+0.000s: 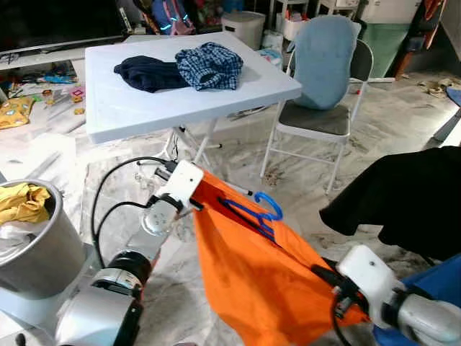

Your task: Hang hanger

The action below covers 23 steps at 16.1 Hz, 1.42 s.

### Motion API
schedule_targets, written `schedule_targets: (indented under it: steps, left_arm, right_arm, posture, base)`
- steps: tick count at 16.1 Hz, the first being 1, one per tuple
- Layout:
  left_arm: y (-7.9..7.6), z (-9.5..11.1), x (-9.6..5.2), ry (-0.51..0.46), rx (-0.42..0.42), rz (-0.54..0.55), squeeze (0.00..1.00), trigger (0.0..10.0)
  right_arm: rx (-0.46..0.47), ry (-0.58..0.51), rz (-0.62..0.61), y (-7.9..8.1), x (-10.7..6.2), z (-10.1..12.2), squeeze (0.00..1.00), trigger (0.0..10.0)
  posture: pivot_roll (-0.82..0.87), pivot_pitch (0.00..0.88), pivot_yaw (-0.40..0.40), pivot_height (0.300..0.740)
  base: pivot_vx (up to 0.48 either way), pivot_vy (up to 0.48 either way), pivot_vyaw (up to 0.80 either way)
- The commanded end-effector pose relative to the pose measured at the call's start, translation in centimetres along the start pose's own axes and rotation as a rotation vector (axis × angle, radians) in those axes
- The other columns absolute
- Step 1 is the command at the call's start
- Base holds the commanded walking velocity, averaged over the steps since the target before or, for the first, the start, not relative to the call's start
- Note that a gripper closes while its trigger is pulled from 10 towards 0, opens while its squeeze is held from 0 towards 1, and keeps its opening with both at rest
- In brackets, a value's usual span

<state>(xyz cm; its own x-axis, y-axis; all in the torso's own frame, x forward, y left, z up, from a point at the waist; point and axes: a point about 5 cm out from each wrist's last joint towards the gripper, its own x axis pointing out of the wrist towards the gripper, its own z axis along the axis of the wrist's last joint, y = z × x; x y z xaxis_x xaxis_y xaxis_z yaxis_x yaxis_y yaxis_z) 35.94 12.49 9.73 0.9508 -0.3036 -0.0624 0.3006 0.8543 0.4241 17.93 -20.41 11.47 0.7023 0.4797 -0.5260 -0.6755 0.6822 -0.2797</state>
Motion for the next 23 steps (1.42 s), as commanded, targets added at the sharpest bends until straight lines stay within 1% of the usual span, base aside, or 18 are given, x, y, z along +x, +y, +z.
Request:
schedule_targets:
  steps: [1,2,3,4,5,6,7,8,9,12,14,15,17,18,19,21,22,23]
  left_arm:
    - [1.6,0.3,0.3,0.011,-0.007,0.052,0.0,0.0]
    - [1.6,0.2,0.3,0.018,-0.013,0.045,0.0,0.0]
    - [1.5,0.1,0.3,0.033,-0.029,0.04,0.0,0.0]
    - [1.4,-0.1,0.3,0.045,-0.043,0.039,0.0,0.0]
    - [1.4,-0.3,0.2,0.061,-0.063,0.038,0.0,0.0]
    - [1.4,-0.4,0.2,0.067,-0.067,0.034,0.0,0.0]
    - [1.2,-0.4,0.2,0.069,-0.066,0.02,0.0,0.0]
    - [1.0,-0.5,0.2,0.076,-0.07,0.006,0.0,0.0]
    - [0.8,-0.5,0.3,0.08,-0.082,-0.005,0.0,0.0]
    - [0.1,-0.4,0.4,0.076,-0.106,-0.042,0.0,0.0]
    - [-0.2,-0.4,0.4,0.078,-0.12,-0.069,0.0,0.0]
    - [-0.2,-0.4,0.4,0.08,-0.12,-0.07,0.0,0.0]
    - [-0.3,-0.4,0.4,0.093,-0.132,-0.088,0.0,0.0]
    - [-0.6,-0.4,0.4,0.089,-0.138,-0.099,0.0,0.0]
    - [-1.0,-0.4,0.3,0.083,-0.147,-0.11,0.0,0.0]
    - [-1.6,-0.5,0.2,0.076,-0.166,-0.113,0.0,0.0]
    - [-1.8,-0.4,0.2,0.067,-0.176,-0.109,0.0,0.0]
    - [-2.1,-0.4,0.1,0.061,-0.186,-0.118,0.0,0.0]
  right_arm:
    - [-0.02,0.016,-0.021,-0.9,-1.2,-0.1,0.0,10.0]
    - [-0.018,0.029,-0.036,-1.6,-2.5,-0.5,0.0,10.0]
    - [-0.019,0.013,-0.045,-2.1,-3.8,-0.4,0.0,10.0]
    - [-0.002,-0.007,-0.038,-2.2,-4.4,-0.2,0.0,10.0]
    - [0.008,-0.026,-0.036,-2.5,-5.5,0.1,0.0,10.0]
    - [-0.005,-0.025,-0.072,-3.2,-6.8,0.0,0.0,10.0]
    - [0.008,-0.034,-0.085,-3.7,-7.9,0.0,0.0,10.0]
    - [-0.001,-0.055,-0.075,-3.8,-8.8,0.5,0.0,10.0]
    - [0.008,-0.08,-0.043,-3.6,-9.6,1.0,0.0,10.0]
    - [0.012,-0.098,0.037,-2.9,-11.2,1.2,0.0,10.0]
    - [0.019,-0.15,0.08,-2.7,-12.1,2.0,0.0,10.0]
    - [0.02,-0.155,0.086,-2.6,-12.2,2.1,0.0,10.0]
    - [0.036,-0.203,0.075,-2.9,-12.7,2.6,0.0,10.0]
    - [0.035,-0.223,0.02,-3.7,-12.6,2.8,0.0,10.0]
    - [0.032,-0.24,-0.031,-4.3,-11.9,3.0,0.0,10.0]
    - [0.04,-0.239,-0.069,-4.3,-10.5,2.8,0.0,10.0]
    - [0.036,-0.238,-0.088,-4.2,-9.4,2.7,0.0,10.0]
    - [0.054,-0.244,-0.134,-4.4,-8.1,2.5,0.0,10.0]
  posture:
    - [0.01,0.0,0.017,0.74]
    - [0.0,0.0,0.017,0.74]
    - [0.0,0.0,0.018,0.74]
    - [0.0,0.0,0.019,0.74]
    - [0.0,0.0,0.019,0.74]
    - [0.0,0.0,0.019,0.74]
    - [0.0,0.0,0.019,0.74]
    - [0.0,0.0,0.021,0.74]
    - [0.0,0.0,0.022,0.74]
    - [0.0,0.0,0.027,0.74]
    - [0.0,0.0,0.031,0.74]
    - [0.0,0.0,0.032,0.74]
    - [0.0,0.0,0.031,0.74]
    - [0.0,0.0,0.031,0.74]
    - [0.0,0.0,0.029,0.74]
    - [0.0,0.0,0.024,0.74]
    - [0.0,0.0,0.02,0.74]
    - [0.0,0.0,0.018,0.74]
  base:
    - [0.0,0.0,0.0]
    - [0.0,0.0,0.0]
    - [0.0,0.0,0.0]
    - [0.0,0.0,0.0]
    - [0.0,0.0,0.0]
    - [0.0,0.0,0.0]
    - [0.0,0.0,0.0]
    - [0.0,0.0,0.0]
    - [0.0,0.0,0.0]
    - [0.0,0.0,0.0]
    - [0.0,0.0,0.0]
    - [0.0,0.0,0.0]
    - [0.0,0.0,0.0]
    - [0.0,0.0,0.0]
    - [0.0,0.0,0.0]
    - [0.0,0.0,0.0]
    - [0.0,0.0,0.0]
    - [0.0,0.0,0.0]
